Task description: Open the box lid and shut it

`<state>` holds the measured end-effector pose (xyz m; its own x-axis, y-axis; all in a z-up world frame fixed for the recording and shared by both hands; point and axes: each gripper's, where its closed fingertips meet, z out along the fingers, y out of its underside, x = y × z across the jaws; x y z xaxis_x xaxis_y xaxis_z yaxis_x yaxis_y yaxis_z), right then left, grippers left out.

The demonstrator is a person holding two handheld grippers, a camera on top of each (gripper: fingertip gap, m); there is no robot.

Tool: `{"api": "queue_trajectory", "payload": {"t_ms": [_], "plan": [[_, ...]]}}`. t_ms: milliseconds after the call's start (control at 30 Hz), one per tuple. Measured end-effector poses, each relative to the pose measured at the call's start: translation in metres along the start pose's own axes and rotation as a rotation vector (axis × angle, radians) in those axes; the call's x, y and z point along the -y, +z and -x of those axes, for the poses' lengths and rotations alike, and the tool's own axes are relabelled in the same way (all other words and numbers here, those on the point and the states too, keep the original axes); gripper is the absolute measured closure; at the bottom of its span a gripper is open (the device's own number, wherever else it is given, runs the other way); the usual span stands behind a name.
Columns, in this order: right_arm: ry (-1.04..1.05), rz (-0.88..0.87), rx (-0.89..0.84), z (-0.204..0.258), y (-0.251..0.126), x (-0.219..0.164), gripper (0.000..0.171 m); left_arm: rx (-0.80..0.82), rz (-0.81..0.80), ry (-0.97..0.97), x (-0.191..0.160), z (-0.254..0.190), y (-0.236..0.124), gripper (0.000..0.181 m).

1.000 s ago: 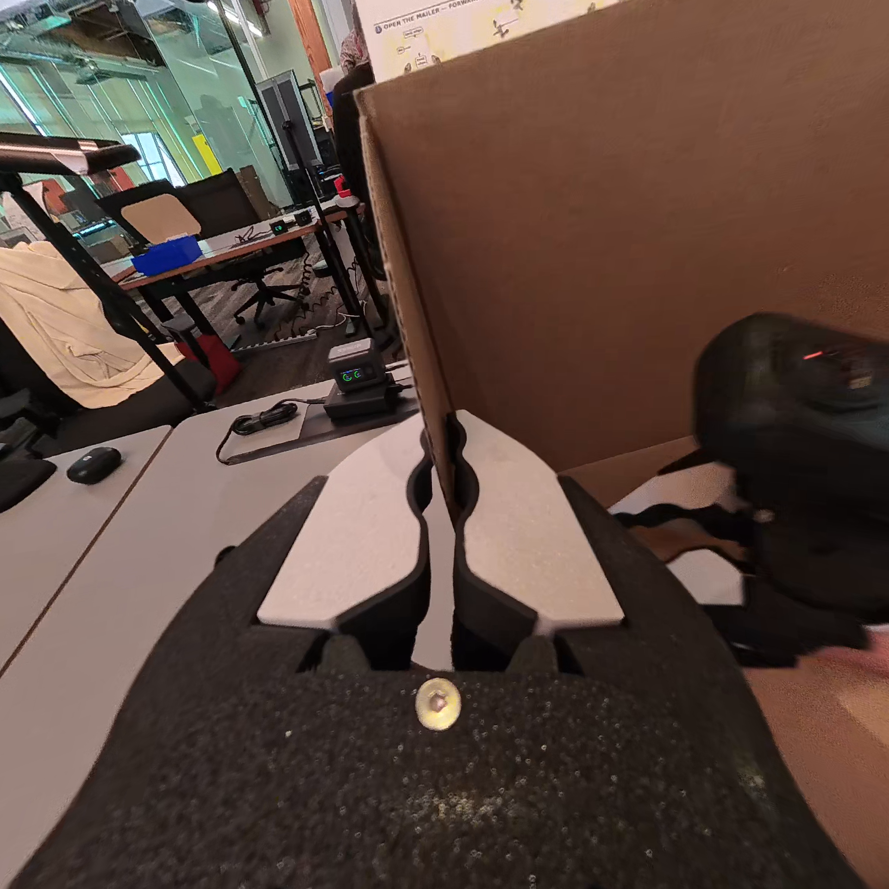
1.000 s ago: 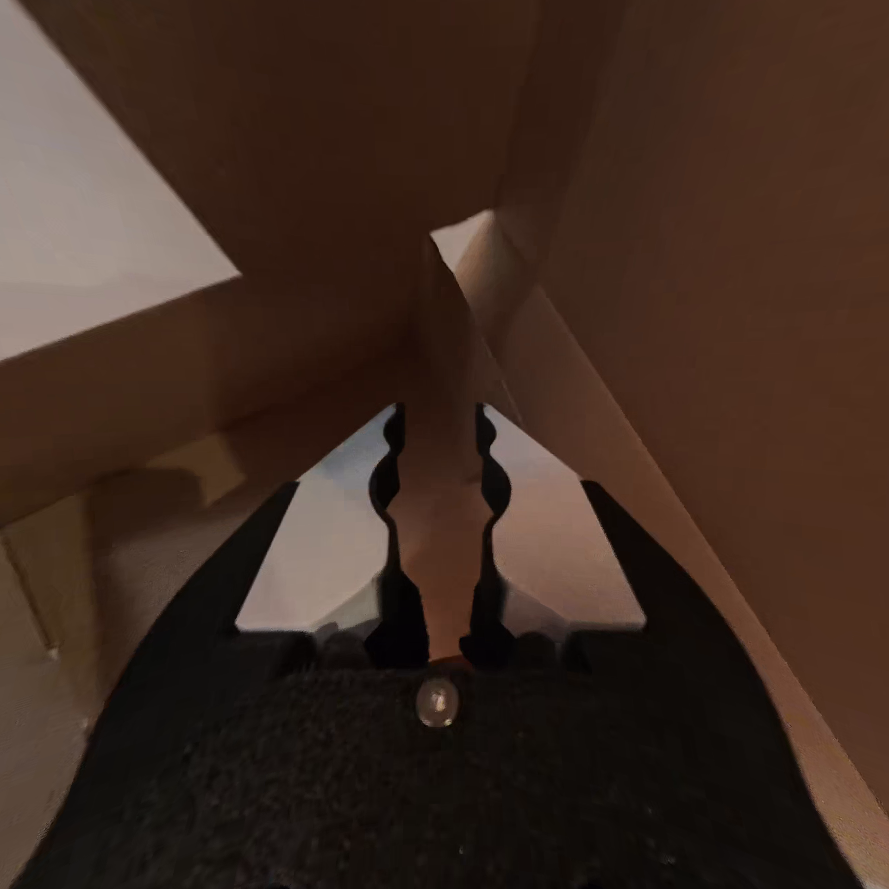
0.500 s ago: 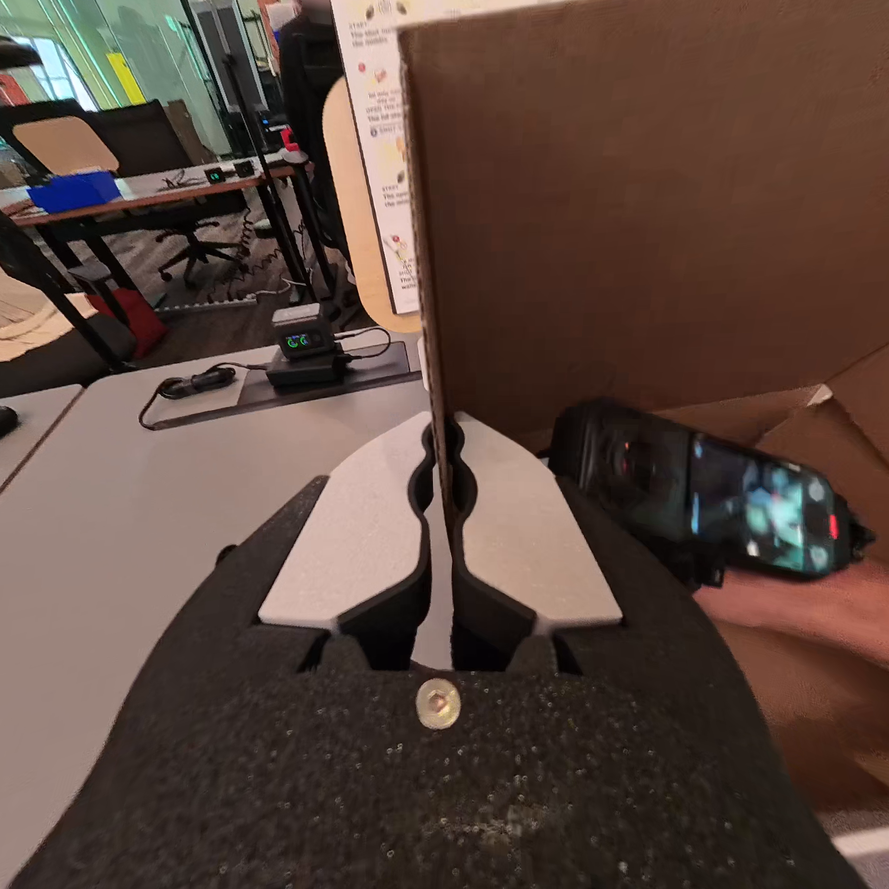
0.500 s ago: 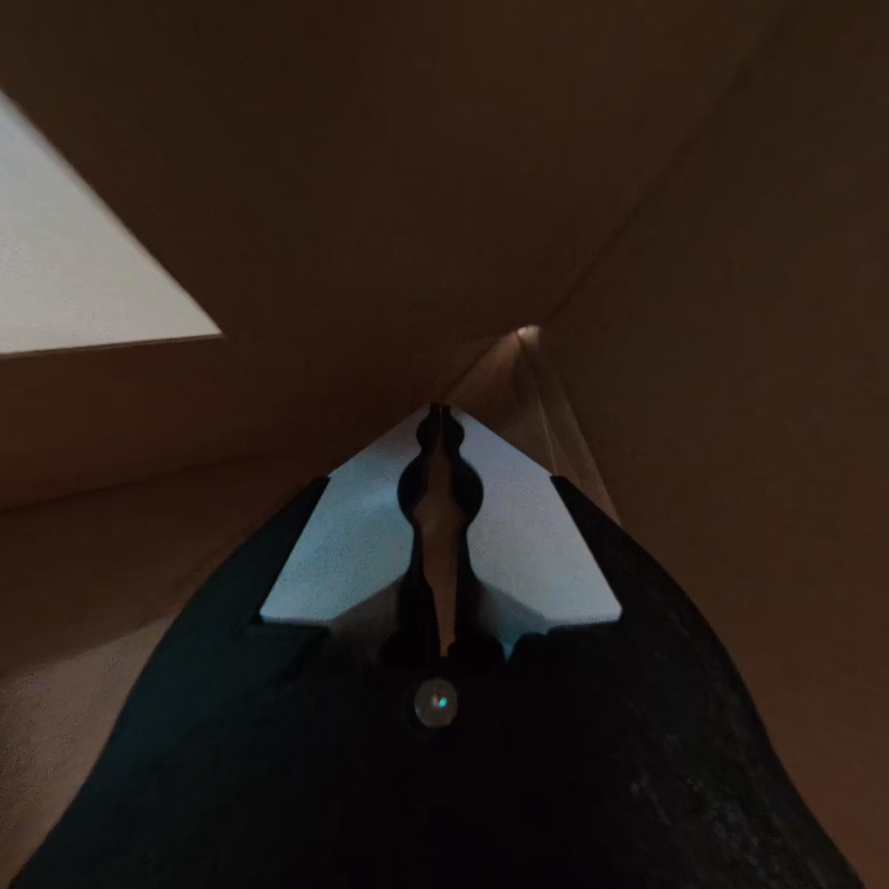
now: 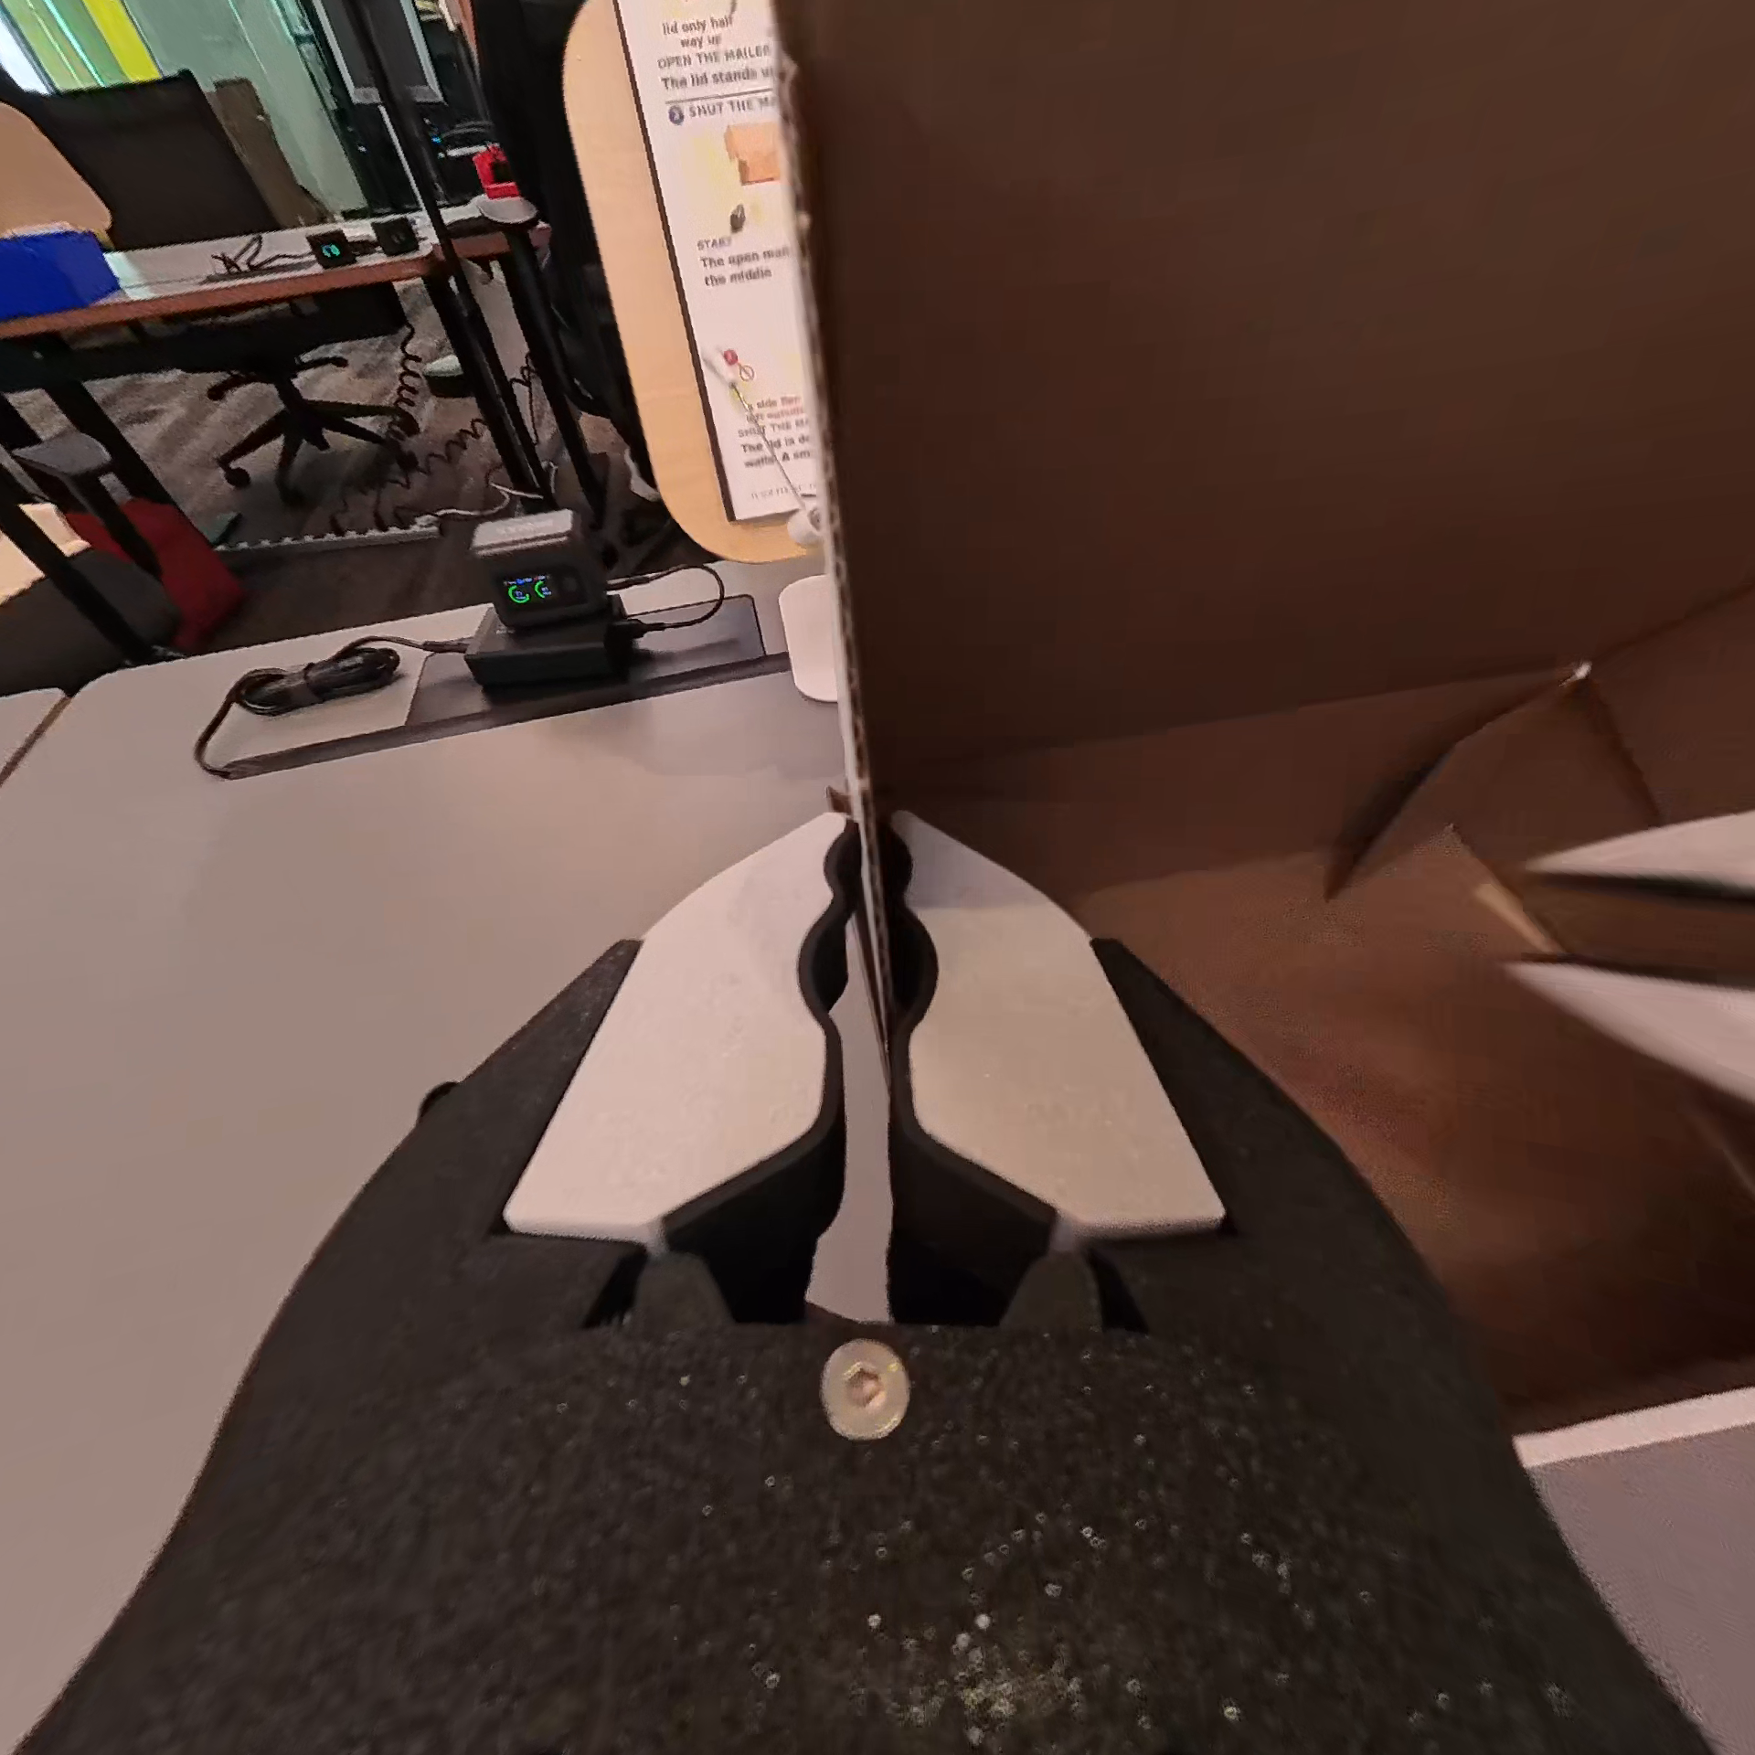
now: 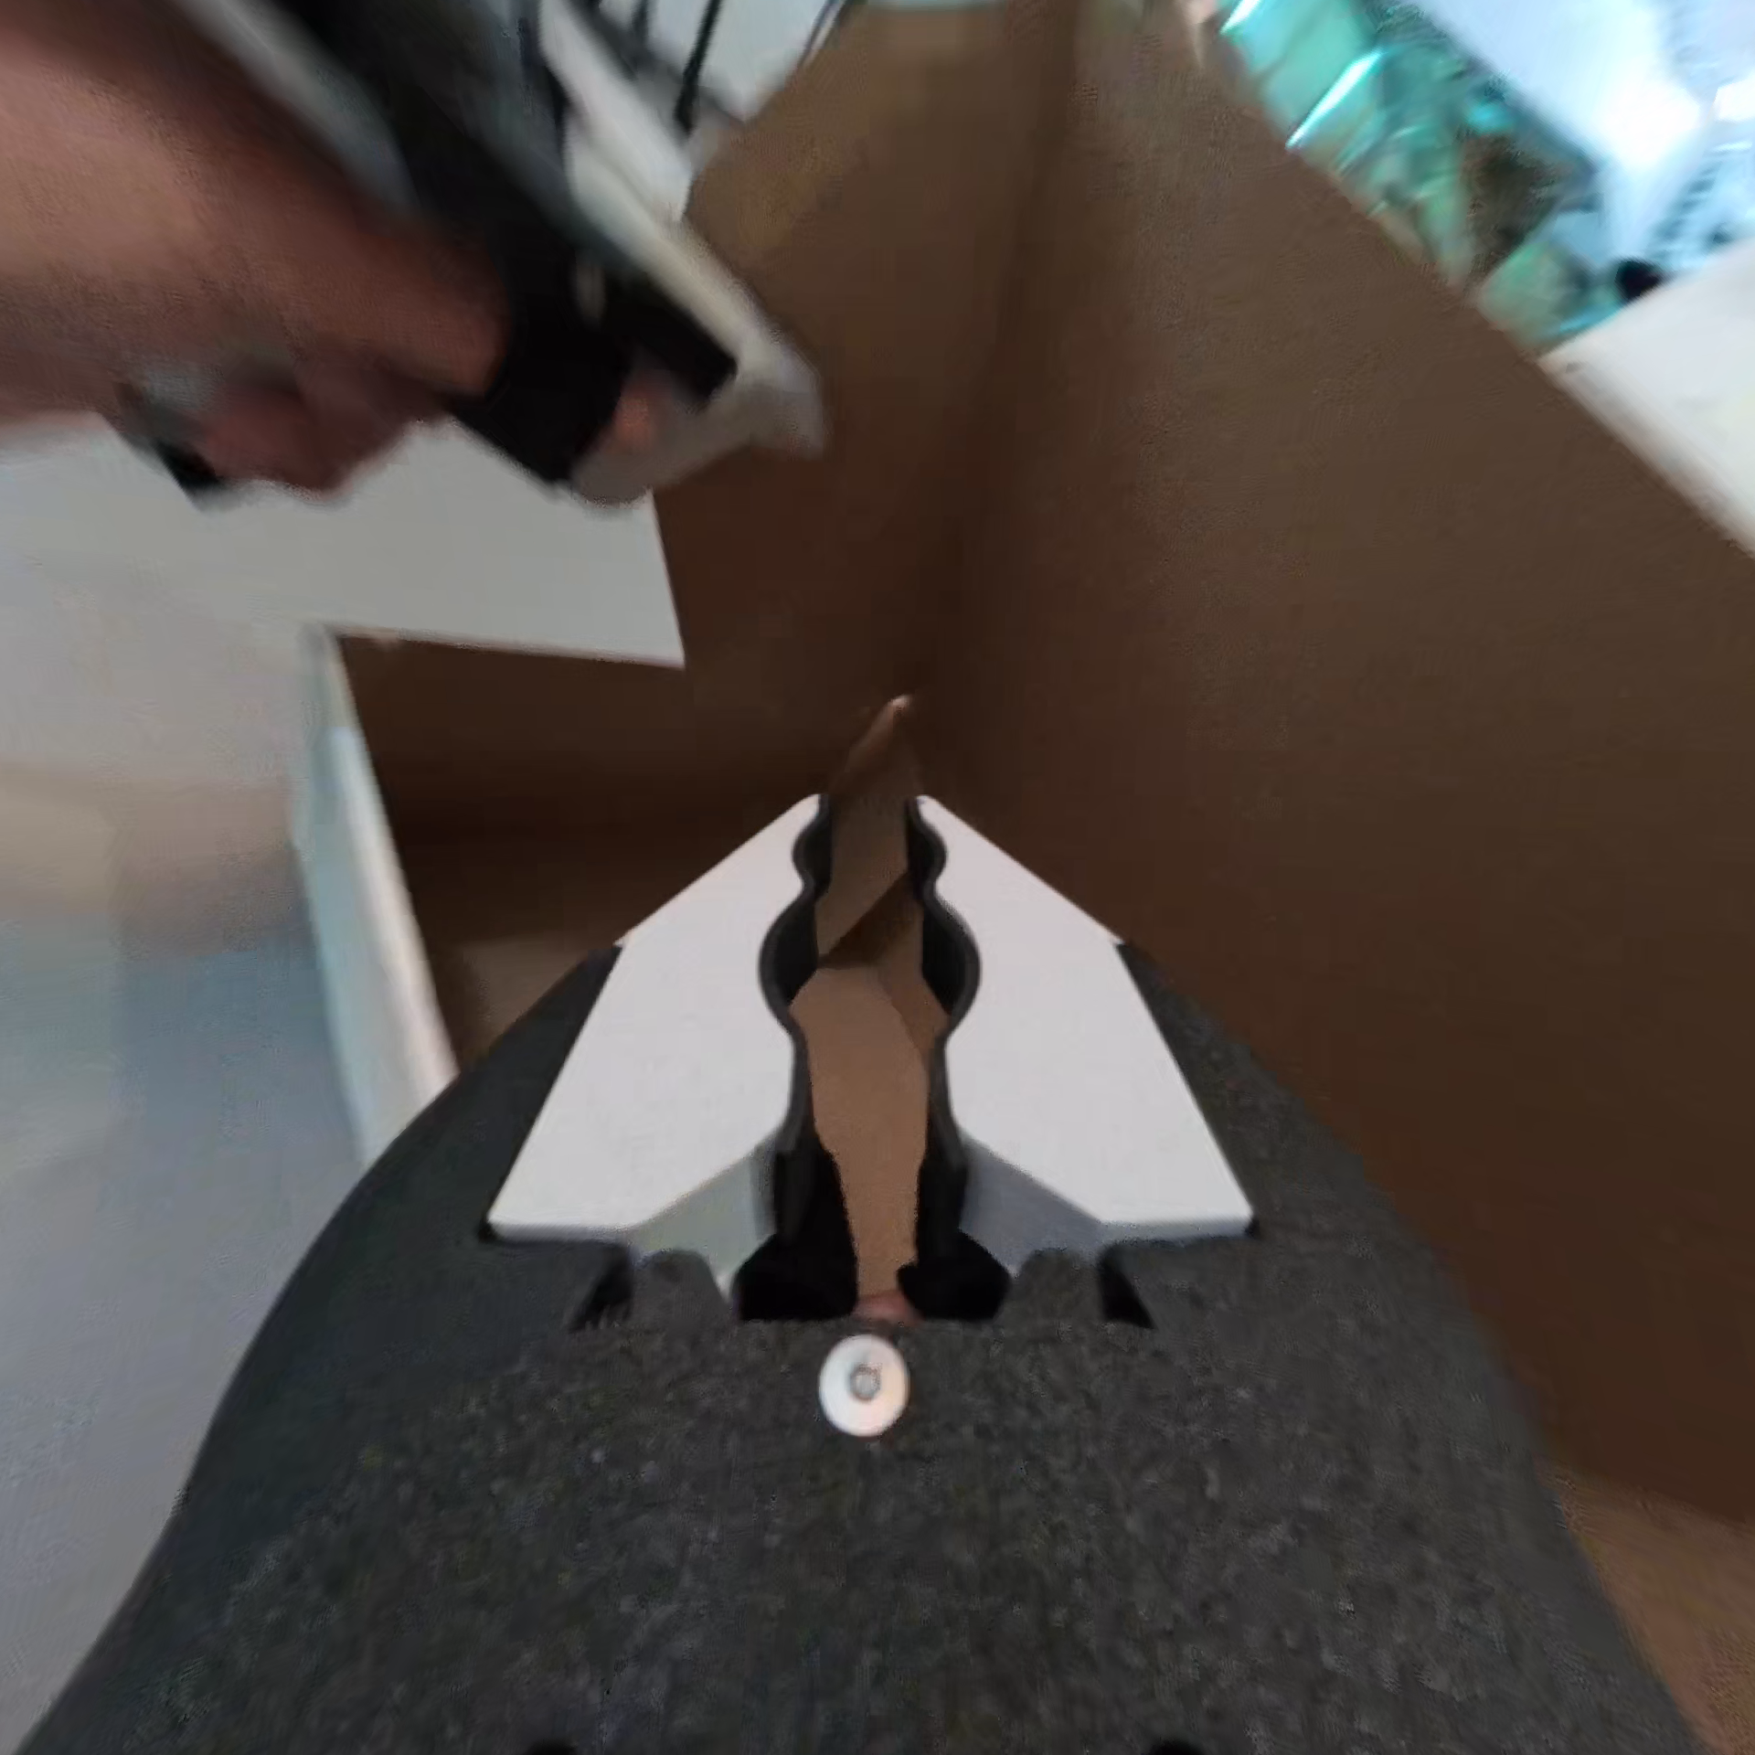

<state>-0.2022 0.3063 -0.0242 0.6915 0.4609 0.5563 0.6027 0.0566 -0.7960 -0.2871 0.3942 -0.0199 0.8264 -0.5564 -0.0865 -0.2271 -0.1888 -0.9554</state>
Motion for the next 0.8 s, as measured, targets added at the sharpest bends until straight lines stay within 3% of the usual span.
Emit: {"api": "queue_trajectory", "payload": {"t_ms": [33,167,233,367,500,600,633,700,800], "plan": [[0.071,-0.053,-0.047,-0.005,-0.029,0.013,0.153,0.009,-0.001,0.015,-0.002,-0.001,-0.001,0.179],[0.451,-0.215,-0.380,-0.066,-0.144,0.018,0.139,0.024,-0.017,0.020,-0.004,-0.007,-0.006,0.177],[0.546,-0.094,-0.578,-0.092,-0.171,-0.022,0.135,0.012,-0.021,0.001,-0.004,-0.012,-0.005,0.174],[0.560,0.159,-0.650,-0.089,-0.151,-0.091,0.125,0.015,-0.013,0.017,-0.004,-0.017,-0.003,0.167],[0.534,0.284,-0.671,-0.091,-0.134,-0.115,0.164,0.079,-0.028,0.063,0.004,-0.007,-0.028,0.161],[0.539,0.291,-0.668,-0.088,-0.132,-0.113,0.169,0.177,-0.119,0.204,0.029,-0.005,-0.080,0.159],[0.539,0.296,-0.667,-0.087,-0.131,-0.113,0.169,0.124,-0.152,0.237,0.040,-0.022,-0.093,0.174],[0.555,0.293,-0.661,-0.086,-0.131,-0.114,0.169,-0.111,-0.116,0.277,0.049,-0.082,-0.097,0.177],[0.587,0.282,-0.644,-0.087,-0.132,-0.116,0.170,-0.501,0.120,0.428,0.015,-0.183,-0.068,0.181]]}}
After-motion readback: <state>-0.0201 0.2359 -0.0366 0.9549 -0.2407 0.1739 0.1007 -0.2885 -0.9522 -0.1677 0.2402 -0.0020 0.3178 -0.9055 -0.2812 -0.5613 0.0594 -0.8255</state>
